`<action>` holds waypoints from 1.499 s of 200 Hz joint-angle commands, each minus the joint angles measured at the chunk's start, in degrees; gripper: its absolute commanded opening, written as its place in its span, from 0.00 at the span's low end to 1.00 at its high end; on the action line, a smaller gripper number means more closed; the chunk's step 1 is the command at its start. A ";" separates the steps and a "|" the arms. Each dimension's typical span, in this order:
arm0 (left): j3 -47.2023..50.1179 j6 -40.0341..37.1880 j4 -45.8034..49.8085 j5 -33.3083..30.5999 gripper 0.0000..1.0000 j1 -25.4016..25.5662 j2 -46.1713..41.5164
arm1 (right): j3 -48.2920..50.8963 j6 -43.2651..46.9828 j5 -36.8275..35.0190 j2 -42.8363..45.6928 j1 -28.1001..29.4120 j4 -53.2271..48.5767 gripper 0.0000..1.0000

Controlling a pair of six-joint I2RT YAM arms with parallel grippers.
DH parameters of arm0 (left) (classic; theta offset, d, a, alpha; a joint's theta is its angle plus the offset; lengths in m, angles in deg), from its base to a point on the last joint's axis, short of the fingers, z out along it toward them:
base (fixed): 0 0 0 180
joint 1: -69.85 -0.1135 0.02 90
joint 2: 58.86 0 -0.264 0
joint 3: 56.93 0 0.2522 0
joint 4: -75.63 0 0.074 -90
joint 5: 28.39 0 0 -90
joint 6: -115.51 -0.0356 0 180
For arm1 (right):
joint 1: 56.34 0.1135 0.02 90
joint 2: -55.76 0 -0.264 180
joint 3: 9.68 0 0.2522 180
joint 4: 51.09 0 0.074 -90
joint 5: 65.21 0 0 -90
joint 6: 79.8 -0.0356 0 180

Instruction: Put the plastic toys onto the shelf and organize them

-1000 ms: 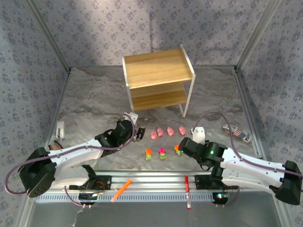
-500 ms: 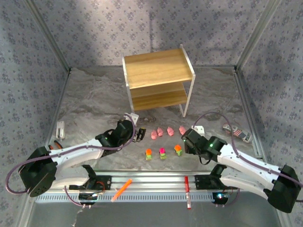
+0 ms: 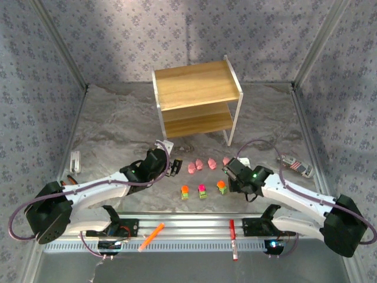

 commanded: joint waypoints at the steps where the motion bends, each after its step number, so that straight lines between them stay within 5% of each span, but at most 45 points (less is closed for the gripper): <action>1: -1.76 -0.18 0.07 1.12 0.89 0.45 0.46 | -1.68 2.43 1.12 -1.05 -1.53 0.26 0.52; 156: -2.45 -0.17 0.25 3.19 0.89 0.45 2.00 | -2.45 4.35 4.92 -7.89 -4.32 1.55 0.50; 254: -1.62 0.65 0.25 3.87 0.89 0.51 0.36 | -1.58 -5.44 2.35 -10.04 -3.77 5.19 0.47; 300: -1.28 1.09 0.22 4.44 0.89 0.49 -0.29 | -0.01 -12.33 -2.04 -9.11 0.89 5.79 0.47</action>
